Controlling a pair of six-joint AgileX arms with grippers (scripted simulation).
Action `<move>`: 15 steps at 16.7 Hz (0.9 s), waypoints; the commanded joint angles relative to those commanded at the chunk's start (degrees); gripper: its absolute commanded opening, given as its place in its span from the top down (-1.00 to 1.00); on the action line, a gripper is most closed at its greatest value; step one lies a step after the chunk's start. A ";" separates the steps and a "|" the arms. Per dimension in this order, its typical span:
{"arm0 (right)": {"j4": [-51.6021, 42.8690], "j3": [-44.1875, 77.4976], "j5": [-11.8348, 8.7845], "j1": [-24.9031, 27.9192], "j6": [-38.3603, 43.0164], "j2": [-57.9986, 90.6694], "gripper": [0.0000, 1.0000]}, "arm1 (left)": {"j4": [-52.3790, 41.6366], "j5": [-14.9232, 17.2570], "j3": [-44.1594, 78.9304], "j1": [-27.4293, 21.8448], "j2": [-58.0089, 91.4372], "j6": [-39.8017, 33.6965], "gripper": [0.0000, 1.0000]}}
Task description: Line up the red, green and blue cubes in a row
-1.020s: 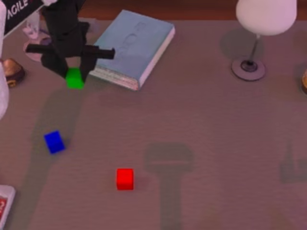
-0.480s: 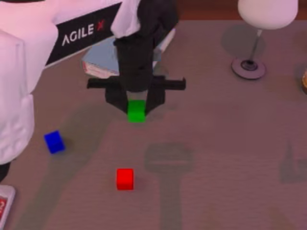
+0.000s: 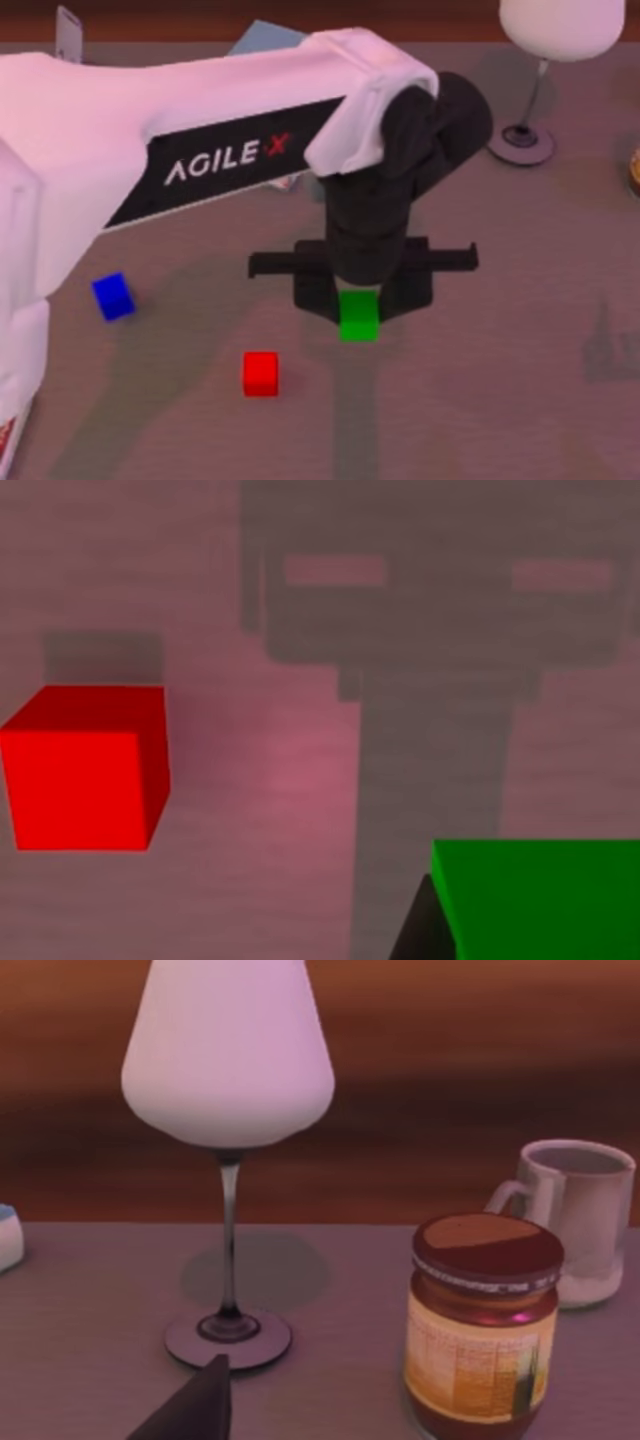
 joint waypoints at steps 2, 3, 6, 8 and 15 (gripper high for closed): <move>0.00 0.00 0.00 0.00 0.00 0.00 -1.00 | 0.00 0.00 0.00 0.00 0.00 0.00 1.00; 0.00 0.00 0.00 0.00 0.00 0.00 -1.00 | -0.13 0.03 0.13 0.19 0.23 0.14 1.00; 0.00 0.00 0.00 0.00 0.00 0.00 -1.00 | 2.20 -0.07 -1.76 0.12 0.80 0.28 1.00; 0.00 0.00 0.00 0.00 0.00 0.00 -1.00 | 6.32 -0.10 -4.61 0.02 1.89 0.31 1.00; 0.00 0.00 0.00 0.00 0.00 0.00 -1.00 | 14.18 0.03 -10.14 0.05 4.03 0.10 1.00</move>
